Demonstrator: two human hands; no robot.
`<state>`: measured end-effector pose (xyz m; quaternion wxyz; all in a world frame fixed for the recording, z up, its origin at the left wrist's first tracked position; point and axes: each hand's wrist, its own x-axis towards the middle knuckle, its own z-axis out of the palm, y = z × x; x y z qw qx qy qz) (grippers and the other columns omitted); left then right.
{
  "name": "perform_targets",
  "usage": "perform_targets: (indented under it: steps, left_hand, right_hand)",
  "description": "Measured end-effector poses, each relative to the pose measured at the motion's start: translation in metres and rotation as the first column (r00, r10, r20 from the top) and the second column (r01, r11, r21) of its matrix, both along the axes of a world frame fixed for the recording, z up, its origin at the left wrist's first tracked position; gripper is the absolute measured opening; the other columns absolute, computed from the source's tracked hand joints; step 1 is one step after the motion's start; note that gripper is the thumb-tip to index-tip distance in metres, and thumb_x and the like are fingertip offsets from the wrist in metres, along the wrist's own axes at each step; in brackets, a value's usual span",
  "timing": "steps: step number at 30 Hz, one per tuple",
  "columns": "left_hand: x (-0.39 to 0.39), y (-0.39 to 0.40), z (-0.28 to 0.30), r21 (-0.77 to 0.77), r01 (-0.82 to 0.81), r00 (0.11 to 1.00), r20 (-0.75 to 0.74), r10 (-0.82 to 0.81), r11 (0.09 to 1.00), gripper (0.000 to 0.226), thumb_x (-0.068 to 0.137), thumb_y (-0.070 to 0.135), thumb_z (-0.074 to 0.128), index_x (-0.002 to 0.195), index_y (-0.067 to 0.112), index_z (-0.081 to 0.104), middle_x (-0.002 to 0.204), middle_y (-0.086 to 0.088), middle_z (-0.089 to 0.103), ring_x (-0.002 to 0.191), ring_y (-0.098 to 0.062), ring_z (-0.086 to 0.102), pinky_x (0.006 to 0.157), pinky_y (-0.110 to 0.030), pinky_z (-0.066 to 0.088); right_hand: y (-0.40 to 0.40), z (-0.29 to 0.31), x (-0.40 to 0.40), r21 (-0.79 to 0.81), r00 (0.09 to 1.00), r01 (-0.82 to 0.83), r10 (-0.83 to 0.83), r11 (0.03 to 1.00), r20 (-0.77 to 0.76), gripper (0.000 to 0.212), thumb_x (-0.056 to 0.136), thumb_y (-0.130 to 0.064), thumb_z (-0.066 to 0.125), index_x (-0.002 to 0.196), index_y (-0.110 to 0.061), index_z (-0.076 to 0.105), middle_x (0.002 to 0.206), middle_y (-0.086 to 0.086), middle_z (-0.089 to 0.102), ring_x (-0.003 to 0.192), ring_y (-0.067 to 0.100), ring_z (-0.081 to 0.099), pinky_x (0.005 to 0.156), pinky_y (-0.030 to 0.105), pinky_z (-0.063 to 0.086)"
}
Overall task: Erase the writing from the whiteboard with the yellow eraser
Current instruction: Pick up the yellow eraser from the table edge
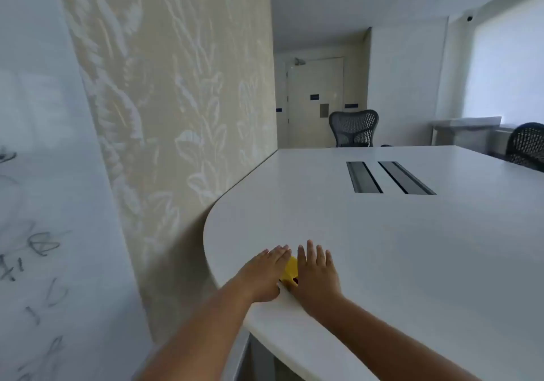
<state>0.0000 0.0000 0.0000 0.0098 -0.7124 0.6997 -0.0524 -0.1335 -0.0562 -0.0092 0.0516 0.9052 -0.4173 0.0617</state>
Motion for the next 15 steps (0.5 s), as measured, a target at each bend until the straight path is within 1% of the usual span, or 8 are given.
perform_targets:
  steps: [3, 5, 8, 10, 13, 15]
  left_hand:
    - [-0.003, -0.010, -0.001, 0.030, -0.010, 1.000, -0.007, 0.010, 1.000, 0.077, 0.093, 0.017, 0.048, 0.152, 0.010, -0.001, 0.160, -0.004, -0.003, 0.146, -0.015, -0.004, 0.119, -0.032, 0.002]
    - [-0.004, -0.019, 0.000, 0.069, -0.006, 1.000, 0.019, 0.004, 0.998, 0.076, 0.092, 0.014, 0.047, 0.152, 0.011, 0.000, 0.160, -0.004, -0.003, 0.146, -0.017, -0.004, 0.120, -0.034, 0.004]
    - [-0.003, -0.025, 0.001, 0.109, -0.005, 0.998, 0.066, -0.003, 0.994, 0.076, 0.091, 0.006, 0.046, 0.152, 0.013, 0.001, 0.160, -0.002, 0.000, 0.146, -0.019, -0.004, 0.120, -0.037, 0.005]
    - [-0.003, -0.027, -0.002, 0.107, -0.012, 0.998, 0.055, 0.006, 0.994, 0.073, 0.092, 0.002, 0.044, 0.152, 0.012, 0.004, 0.160, -0.002, 0.004, 0.146, -0.019, -0.001, 0.120, -0.036, 0.007]
    - [-0.005, -0.024, 0.000, 0.053, -0.017, 0.999, 0.036, 0.016, 0.998, 0.067, 0.095, 0.000, 0.047, 0.151, 0.011, 0.013, 0.158, -0.005, 0.014, 0.144, -0.021, 0.014, 0.118, -0.034, 0.016]
    - [-0.002, -0.017, 0.003, 0.016, -0.023, 0.998, 0.052, 0.022, 1.000, 0.066, 0.094, 0.001, 0.051, 0.150, 0.010, 0.018, 0.155, -0.007, 0.022, 0.138, -0.024, 0.027, 0.114, -0.034, 0.026]
  right_hand:
    - [0.007, -0.014, -0.001, 0.040, 0.999, -0.013, 0.015, 0.999, -0.051, 0.072, 0.096, -0.050, 0.023, 0.145, -0.007, -0.009, 0.156, 0.019, -0.007, 0.143, 0.035, 0.000, 0.117, 0.045, 0.001]
    - [0.007, -0.019, -0.001, 0.081, 0.999, -0.024, 0.028, 0.996, -0.038, 0.068, 0.098, -0.040, 0.028, 0.145, -0.007, -0.008, 0.156, 0.020, -0.001, 0.143, 0.034, 0.005, 0.118, 0.043, 0.004]
    - [0.004, -0.015, -0.003, 0.091, 0.998, -0.059, 0.060, 0.994, -0.014, 0.066, 0.098, -0.031, 0.033, 0.145, -0.006, -0.004, 0.152, 0.019, 0.017, 0.140, 0.030, 0.018, 0.117, 0.040, 0.009]
    - [0.000, -0.016, -0.004, 0.106, 0.997, -0.082, 0.080, 0.991, 0.022, 0.066, 0.096, -0.028, 0.036, 0.146, -0.007, -0.002, 0.146, 0.016, 0.028, 0.136, 0.028, 0.026, 0.116, 0.038, 0.013]
    - [0.000, -0.015, -0.005, 0.138, 0.990, -0.111, 0.098, 0.984, 0.098, 0.067, 0.095, -0.025, 0.040, 0.146, -0.009, 0.000, 0.141, 0.014, 0.032, 0.131, 0.028, 0.031, 0.114, 0.037, 0.017]
    - [0.004, -0.017, 0.000, 0.129, 0.984, -0.134, 0.116, 0.983, 0.139, 0.070, 0.094, -0.022, 0.041, 0.146, -0.008, -0.004, 0.140, 0.014, 0.033, 0.131, 0.028, 0.031, 0.116, 0.039, 0.012]
